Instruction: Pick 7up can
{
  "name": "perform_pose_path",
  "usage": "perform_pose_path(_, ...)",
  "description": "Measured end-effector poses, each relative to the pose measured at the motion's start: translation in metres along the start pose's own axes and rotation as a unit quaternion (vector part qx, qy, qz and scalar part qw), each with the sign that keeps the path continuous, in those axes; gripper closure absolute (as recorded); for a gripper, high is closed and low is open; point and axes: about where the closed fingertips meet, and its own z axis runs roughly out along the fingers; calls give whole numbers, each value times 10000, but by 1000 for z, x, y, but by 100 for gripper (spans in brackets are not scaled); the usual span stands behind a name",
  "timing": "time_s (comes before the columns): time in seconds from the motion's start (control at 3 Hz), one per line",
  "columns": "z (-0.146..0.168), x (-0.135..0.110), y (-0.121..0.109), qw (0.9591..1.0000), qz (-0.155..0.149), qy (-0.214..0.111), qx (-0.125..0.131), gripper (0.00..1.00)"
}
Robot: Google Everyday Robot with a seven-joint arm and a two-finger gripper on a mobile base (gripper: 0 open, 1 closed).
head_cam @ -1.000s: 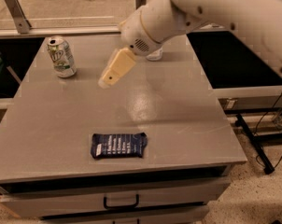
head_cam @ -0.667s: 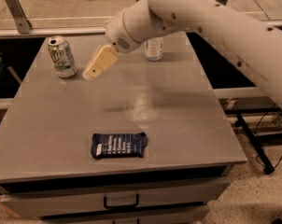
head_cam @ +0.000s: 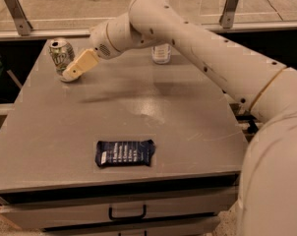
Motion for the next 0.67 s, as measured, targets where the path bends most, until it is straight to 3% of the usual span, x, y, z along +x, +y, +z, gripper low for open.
perform_pose_path(0.33, 29, -13, 1, 9994, 124, -285, -137, 0)
perform_pose_path(0.67, 52, -18, 5, 9983, 253, -441, -287, 18)
